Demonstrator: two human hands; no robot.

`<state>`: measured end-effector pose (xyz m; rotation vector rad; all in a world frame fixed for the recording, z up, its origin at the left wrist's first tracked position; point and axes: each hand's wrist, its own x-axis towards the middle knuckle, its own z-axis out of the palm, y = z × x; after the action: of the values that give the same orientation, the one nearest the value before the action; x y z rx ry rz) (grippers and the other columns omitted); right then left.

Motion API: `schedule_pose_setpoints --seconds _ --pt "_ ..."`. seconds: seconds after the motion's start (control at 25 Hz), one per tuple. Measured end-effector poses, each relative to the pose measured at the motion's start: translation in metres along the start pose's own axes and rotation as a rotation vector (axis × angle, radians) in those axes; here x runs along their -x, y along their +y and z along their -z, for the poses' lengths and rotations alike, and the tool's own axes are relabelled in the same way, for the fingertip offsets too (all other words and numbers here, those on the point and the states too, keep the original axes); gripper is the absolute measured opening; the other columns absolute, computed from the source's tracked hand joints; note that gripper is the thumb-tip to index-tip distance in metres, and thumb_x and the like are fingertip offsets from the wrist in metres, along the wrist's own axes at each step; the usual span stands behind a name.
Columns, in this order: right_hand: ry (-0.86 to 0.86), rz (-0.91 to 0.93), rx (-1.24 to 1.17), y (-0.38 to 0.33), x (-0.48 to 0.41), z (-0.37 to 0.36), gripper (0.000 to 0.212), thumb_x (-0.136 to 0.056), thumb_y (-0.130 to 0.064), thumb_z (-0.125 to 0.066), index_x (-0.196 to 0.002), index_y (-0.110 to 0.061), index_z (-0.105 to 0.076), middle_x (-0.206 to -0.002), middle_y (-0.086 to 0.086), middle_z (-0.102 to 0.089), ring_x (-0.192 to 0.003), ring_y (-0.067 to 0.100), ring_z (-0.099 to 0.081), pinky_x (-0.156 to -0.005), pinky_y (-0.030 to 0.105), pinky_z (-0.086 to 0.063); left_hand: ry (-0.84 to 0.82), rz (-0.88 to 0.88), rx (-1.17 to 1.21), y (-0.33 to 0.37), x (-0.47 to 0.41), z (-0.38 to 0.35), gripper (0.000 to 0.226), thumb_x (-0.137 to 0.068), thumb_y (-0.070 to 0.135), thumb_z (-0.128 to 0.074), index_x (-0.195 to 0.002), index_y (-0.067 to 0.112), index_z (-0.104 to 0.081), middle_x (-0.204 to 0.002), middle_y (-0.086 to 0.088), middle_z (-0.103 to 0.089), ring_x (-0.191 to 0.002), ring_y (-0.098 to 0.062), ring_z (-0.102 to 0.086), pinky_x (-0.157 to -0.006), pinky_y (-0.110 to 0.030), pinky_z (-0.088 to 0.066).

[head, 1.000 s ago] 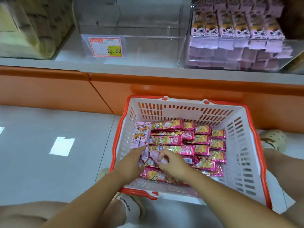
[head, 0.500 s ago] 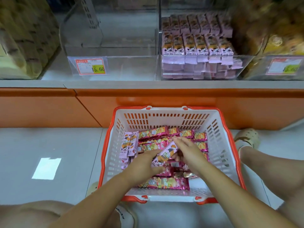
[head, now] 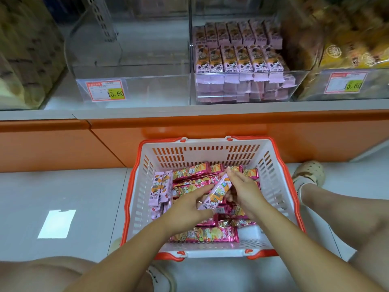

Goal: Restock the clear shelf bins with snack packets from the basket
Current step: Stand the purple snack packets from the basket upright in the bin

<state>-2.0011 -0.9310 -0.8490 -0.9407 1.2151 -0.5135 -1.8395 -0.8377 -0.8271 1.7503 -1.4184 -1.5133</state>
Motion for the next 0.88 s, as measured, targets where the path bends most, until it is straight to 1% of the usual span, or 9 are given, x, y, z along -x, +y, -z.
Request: schedule_pose_setpoints --seconds 0.08,0.16,0.2,0.32,0.4,0.48,0.64,0.8,0.88 --pt "-0.036 0.007 -0.099 -0.004 0.002 -0.001 0.033 -0.098 -0.039 -0.049 -0.098 -0.009 -0.063 -0.065 0.004 -0.059 -0.055 0.013 -0.052 -0.052 0.024 -0.045 0.021 -0.012 0.089 -0.004 -0.003 0.001 0.067 -0.090 0.026 -0.066 -0.144 0.045 -0.033 -0.127 0.021 -0.048 -0.093 0.007 -0.056 -0.083 -0.007 -0.047" --pt "-0.064 0.025 -0.164 -0.008 0.005 -0.003 0.039 -0.092 -0.037 -0.057 -0.110 -0.003 -0.060 -0.075 0.004 -0.064 -0.062 0.013 -0.057 -0.056 0.024 -0.048 0.094 -0.018 0.151 -0.003 -0.006 0.000 0.063 -0.088 0.029 -0.068 -0.141 0.047 -0.038 -0.130 0.013 -0.053 -0.108 -0.001 -0.057 -0.093 -0.023 -0.051" --pt "-0.055 0.030 -0.153 -0.011 0.008 -0.005 0.041 -0.089 -0.034 -0.062 -0.117 -0.004 -0.058 -0.079 0.003 -0.068 -0.067 0.014 -0.061 -0.059 0.026 -0.050 0.145 -0.026 0.162 0.002 -0.006 -0.001 0.062 -0.087 0.030 -0.069 -0.138 0.048 -0.040 -0.125 0.013 -0.056 -0.104 0.002 -0.057 -0.090 -0.021 -0.051" --pt "-0.002 0.062 -0.046 -0.020 0.015 -0.009 0.041 -0.088 -0.022 -0.068 -0.127 -0.021 -0.053 -0.089 -0.002 -0.075 -0.085 0.015 -0.072 -0.073 0.031 -0.054 0.277 -0.096 0.159 0.023 -0.007 -0.005 0.061 -0.086 0.025 -0.071 -0.133 0.048 -0.041 -0.084 0.026 -0.058 -0.063 0.004 -0.048 -0.064 -0.015 -0.044" --pt "0.015 0.119 -0.004 -0.032 0.021 -0.011 0.050 -0.087 -0.022 -0.069 -0.133 -0.027 -0.049 -0.095 -0.003 -0.075 -0.096 0.015 -0.070 -0.092 0.042 -0.052 0.351 -0.158 0.016 0.039 -0.006 -0.004 0.065 -0.085 0.031 -0.071 -0.137 0.048 -0.037 -0.078 0.025 -0.057 -0.061 0.003 -0.045 -0.062 -0.013 -0.041" --pt "0.041 0.191 0.010 -0.054 0.029 -0.008 0.054 -0.086 -0.023 -0.071 -0.135 -0.027 -0.048 -0.098 -0.003 -0.074 -0.097 0.011 -0.069 -0.094 0.041 -0.052 0.392 -0.217 -0.185 0.059 -0.006 0.003 0.068 -0.085 0.044 -0.068 -0.141 0.051 -0.031 -0.101 0.020 -0.061 -0.071 0.008 -0.045 -0.071 -0.008 -0.040" --pt "0.089 0.394 -0.036 -0.129 0.047 0.009 0.041 -0.086 -0.008 -0.069 -0.121 -0.025 -0.057 -0.092 0.000 -0.075 -0.082 0.010 -0.072 -0.062 0.018 -0.053 0.451 -0.413 -0.416 0.116 -0.004 0.041 0.061 -0.084 0.060 -0.054 -0.139 0.053 -0.028 -0.120 0.035 -0.044 -0.104 0.017 -0.042 -0.099 -0.016 -0.040" --pt "0.309 0.681 0.146 -0.226 0.047 0.036 0.042 -0.084 -0.004 -0.070 -0.121 -0.022 -0.058 -0.095 -0.006 -0.071 -0.083 0.006 -0.066 -0.065 0.013 -0.051 0.893 -0.667 -0.534 0.164 -0.025 0.114 0.054 -0.091 0.037 -0.057 -0.141 0.025 -0.043 -0.135 0.013 -0.048 -0.127 -0.006 -0.040 -0.108 -0.022 -0.027" --pt "0.493 0.781 0.366 -0.268 0.039 0.049 0.041 -0.083 -0.011 -0.072 -0.121 -0.023 -0.060 -0.097 -0.010 -0.068 -0.083 0.004 -0.063 -0.067 0.017 -0.048 0.953 -0.628 -0.595 0.179 -0.040 0.148 0.062 -0.091 0.030 -0.060 -0.147 0.018 -0.035 -0.149 0.001 -0.040 -0.137 -0.015 -0.034 -0.112 -0.026 -0.021"
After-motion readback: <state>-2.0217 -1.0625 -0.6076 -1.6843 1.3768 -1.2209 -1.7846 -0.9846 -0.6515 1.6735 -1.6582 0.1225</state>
